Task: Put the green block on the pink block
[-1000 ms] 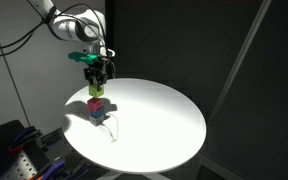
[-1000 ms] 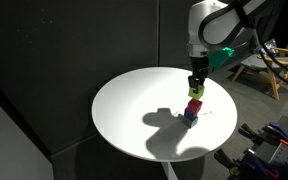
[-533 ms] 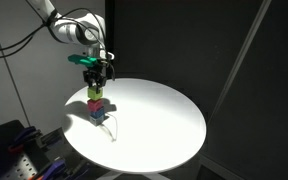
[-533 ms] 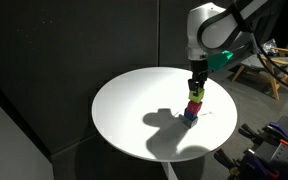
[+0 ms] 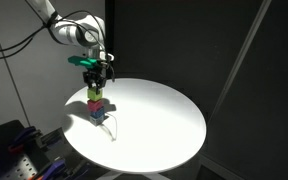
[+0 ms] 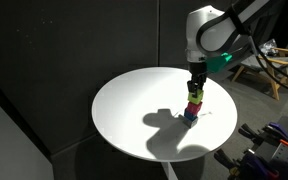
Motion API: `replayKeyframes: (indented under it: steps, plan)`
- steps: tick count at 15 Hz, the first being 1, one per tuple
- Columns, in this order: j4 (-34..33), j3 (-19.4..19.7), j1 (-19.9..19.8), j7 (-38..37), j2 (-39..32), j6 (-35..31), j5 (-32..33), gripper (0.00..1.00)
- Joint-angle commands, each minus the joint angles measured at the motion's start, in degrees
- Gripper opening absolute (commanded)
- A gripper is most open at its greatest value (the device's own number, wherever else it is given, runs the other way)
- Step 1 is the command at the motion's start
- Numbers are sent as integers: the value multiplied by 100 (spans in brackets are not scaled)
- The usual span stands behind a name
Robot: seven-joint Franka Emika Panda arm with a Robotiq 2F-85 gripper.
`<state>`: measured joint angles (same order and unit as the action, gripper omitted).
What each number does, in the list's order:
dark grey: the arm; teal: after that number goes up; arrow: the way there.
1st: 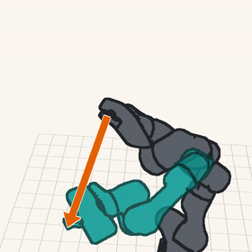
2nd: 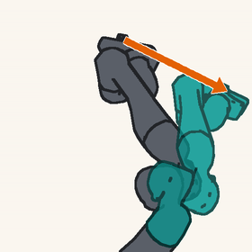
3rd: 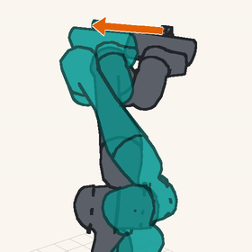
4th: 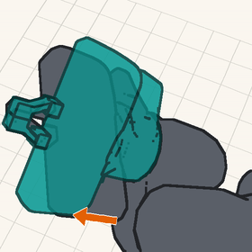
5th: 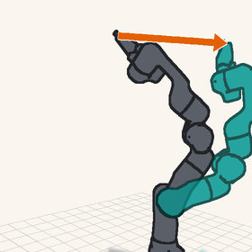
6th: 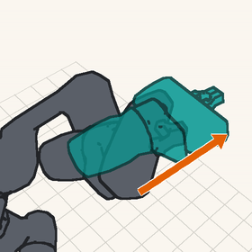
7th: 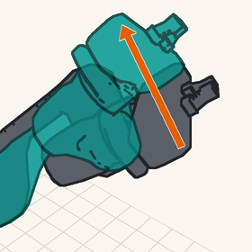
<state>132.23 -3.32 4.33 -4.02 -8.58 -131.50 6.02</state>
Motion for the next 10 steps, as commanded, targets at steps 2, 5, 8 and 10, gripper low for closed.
replayKeyframes:
  steps: [2, 5, 8, 10]
  plan:
    - [-17, 13, 14, 48, -36, -85, 114, 28]
    - [-9, 15, 13, 54, -36, -82, 111, 77]
    - [-16, 15, 10, 61, -52, -69, 100, 85]
    - [-13, 16, 8, 65, -52, -67, 98, 99]
